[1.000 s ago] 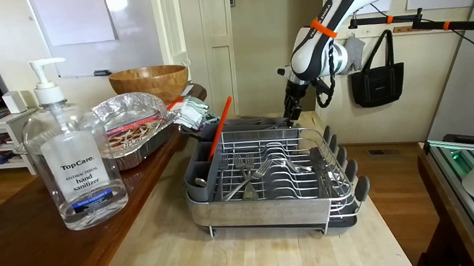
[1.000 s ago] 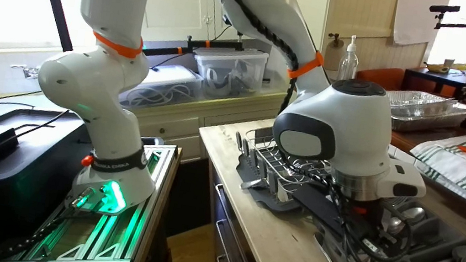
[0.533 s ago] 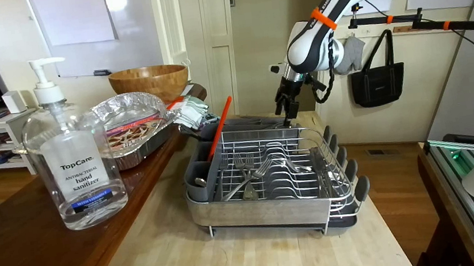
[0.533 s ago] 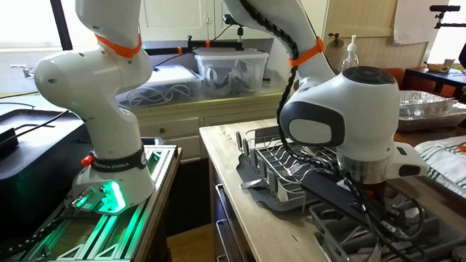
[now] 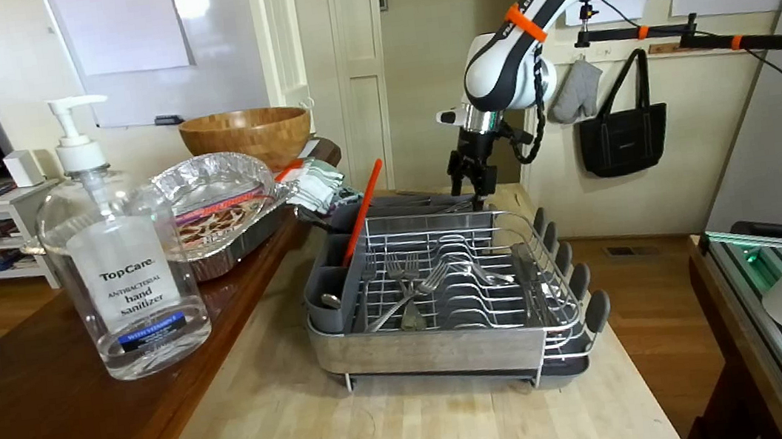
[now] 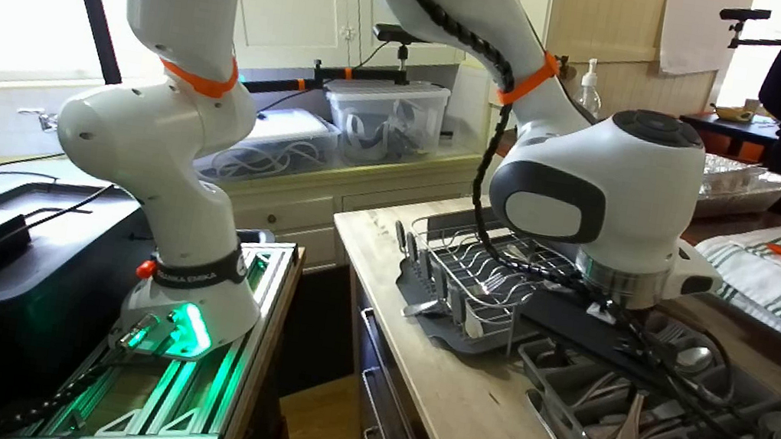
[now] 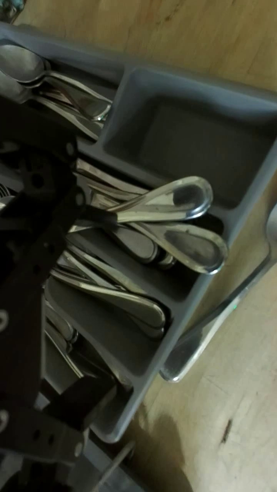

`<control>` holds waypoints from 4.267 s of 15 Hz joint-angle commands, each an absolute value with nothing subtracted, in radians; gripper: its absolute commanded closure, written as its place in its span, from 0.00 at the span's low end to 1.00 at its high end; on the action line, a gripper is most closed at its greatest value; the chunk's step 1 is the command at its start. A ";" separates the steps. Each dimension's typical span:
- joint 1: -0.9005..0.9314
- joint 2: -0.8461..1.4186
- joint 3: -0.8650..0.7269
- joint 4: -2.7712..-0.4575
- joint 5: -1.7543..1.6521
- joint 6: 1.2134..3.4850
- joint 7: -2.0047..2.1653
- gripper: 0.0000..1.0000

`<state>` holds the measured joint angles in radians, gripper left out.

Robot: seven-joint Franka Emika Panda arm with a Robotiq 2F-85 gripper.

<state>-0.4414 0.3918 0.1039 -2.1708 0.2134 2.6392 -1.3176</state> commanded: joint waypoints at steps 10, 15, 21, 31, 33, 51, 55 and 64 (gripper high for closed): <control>-0.326 0.543 0.029 -1.945 0.122 2.537 -1.355 0.00; -0.332 0.629 0.022 -1.846 0.105 2.505 -1.364 0.07; -0.328 0.685 0.029 -1.787 0.103 2.491 -1.358 0.56; -0.279 0.665 0.011 -1.780 0.080 2.485 -1.314 0.96; -0.259 0.647 -0.007 -1.793 0.060 2.497 -1.263 0.96; -0.282 0.625 -0.047 -1.741 0.095 2.326 -0.729 0.96; -0.270 0.679 -0.048 -1.701 0.064 2.358 -0.655 0.96; -0.260 0.613 -0.029 -1.779 -0.040 2.483 -0.671 0.29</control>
